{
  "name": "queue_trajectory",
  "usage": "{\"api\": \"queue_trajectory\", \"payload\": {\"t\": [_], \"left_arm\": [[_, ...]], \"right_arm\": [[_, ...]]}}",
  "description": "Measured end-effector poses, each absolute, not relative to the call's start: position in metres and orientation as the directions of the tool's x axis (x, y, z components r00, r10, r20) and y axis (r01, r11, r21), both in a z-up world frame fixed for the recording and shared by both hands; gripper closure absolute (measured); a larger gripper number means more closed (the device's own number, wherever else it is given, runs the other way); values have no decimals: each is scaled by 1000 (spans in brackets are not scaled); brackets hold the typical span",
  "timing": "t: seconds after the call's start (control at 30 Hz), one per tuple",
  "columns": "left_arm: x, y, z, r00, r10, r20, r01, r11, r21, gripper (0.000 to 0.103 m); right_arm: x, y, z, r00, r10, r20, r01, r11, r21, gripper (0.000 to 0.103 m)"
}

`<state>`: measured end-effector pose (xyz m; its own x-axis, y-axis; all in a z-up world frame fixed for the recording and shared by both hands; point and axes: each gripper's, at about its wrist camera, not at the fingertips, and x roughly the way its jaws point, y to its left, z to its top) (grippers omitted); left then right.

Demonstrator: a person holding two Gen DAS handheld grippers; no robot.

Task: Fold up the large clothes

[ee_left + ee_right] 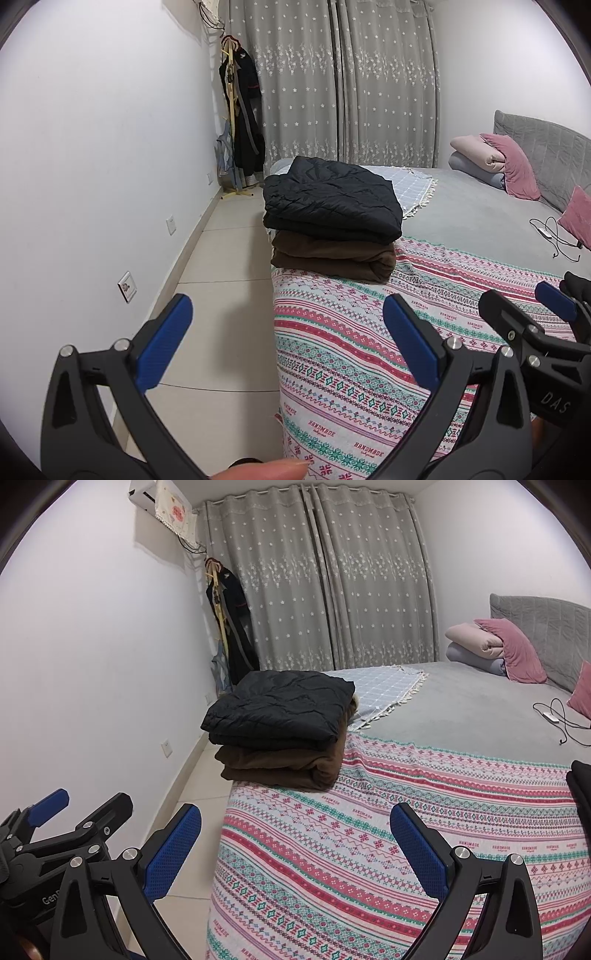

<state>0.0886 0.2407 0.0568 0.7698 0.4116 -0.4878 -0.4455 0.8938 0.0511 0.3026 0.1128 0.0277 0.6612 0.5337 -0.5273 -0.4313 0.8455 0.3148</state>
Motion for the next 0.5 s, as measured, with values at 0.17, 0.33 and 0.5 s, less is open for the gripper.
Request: {"api": "queue_trajectory", "payload": {"t": [0.17, 0.33, 0.5], "left_arm": [[90, 241, 56, 769, 414, -488, -445, 894, 58, 1], [90, 240, 56, 768, 415, -488, -445, 893, 59, 1], [90, 241, 55, 770, 415, -485, -445, 894, 57, 1]], "right_arm": [[303, 113, 26, 660, 532, -530, -430, 846, 315, 0], [304, 114, 25, 658, 533, -532, -430, 846, 316, 0], [304, 114, 25, 658, 532, -533, -429, 846, 315, 0]]}}
